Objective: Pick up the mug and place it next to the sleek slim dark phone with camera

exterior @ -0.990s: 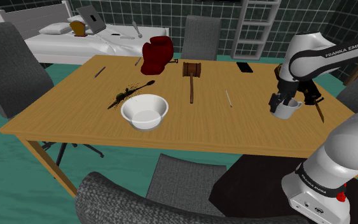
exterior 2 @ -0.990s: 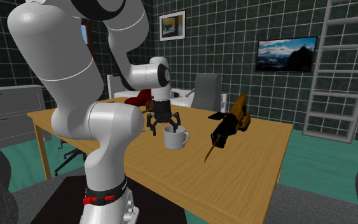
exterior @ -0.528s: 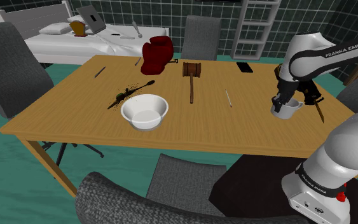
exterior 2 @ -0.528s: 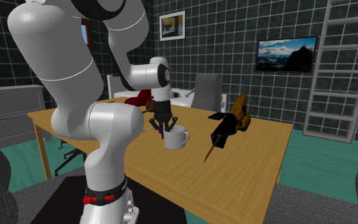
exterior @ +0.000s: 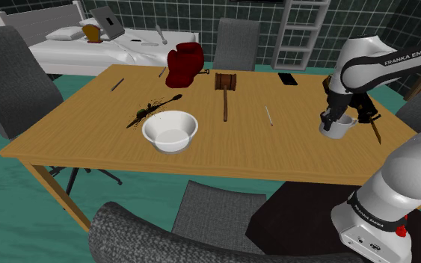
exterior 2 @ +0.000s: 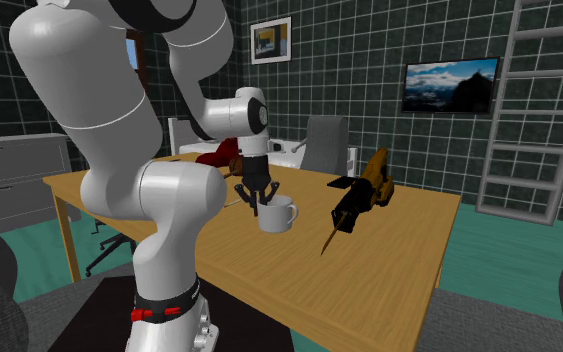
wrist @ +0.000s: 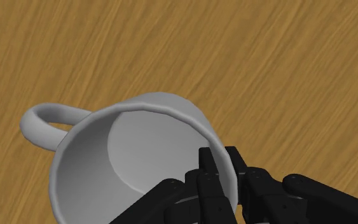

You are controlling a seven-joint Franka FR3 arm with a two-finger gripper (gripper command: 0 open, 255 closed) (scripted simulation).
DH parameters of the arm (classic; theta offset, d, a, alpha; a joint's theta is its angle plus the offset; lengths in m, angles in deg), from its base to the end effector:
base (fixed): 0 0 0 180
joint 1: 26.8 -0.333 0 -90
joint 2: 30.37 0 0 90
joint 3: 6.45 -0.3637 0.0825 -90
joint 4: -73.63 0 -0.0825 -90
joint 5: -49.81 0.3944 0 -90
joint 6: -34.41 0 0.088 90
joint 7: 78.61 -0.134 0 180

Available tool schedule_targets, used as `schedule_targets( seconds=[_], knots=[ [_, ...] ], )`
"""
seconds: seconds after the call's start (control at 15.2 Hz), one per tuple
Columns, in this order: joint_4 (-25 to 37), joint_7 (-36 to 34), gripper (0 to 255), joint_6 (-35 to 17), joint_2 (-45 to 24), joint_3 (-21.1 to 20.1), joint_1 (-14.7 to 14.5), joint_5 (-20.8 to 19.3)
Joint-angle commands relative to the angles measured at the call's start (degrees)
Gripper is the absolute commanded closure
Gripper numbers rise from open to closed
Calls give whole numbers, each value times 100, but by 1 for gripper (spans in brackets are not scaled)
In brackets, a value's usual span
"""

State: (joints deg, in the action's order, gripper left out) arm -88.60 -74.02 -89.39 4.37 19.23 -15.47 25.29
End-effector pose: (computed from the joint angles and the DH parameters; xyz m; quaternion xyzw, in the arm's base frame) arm 0.2418 -0.1927 0.3477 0.9918 -0.1122 -0.0514 0.0320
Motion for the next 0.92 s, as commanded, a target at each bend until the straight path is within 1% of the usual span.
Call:
schedule_targets(
  seconds=[0.0,0.86],
  knots=[
    [72,11,255,189,116,-51,-7,43],
    [740,136,255,1436,703,-366,-57,328]
  ],
)
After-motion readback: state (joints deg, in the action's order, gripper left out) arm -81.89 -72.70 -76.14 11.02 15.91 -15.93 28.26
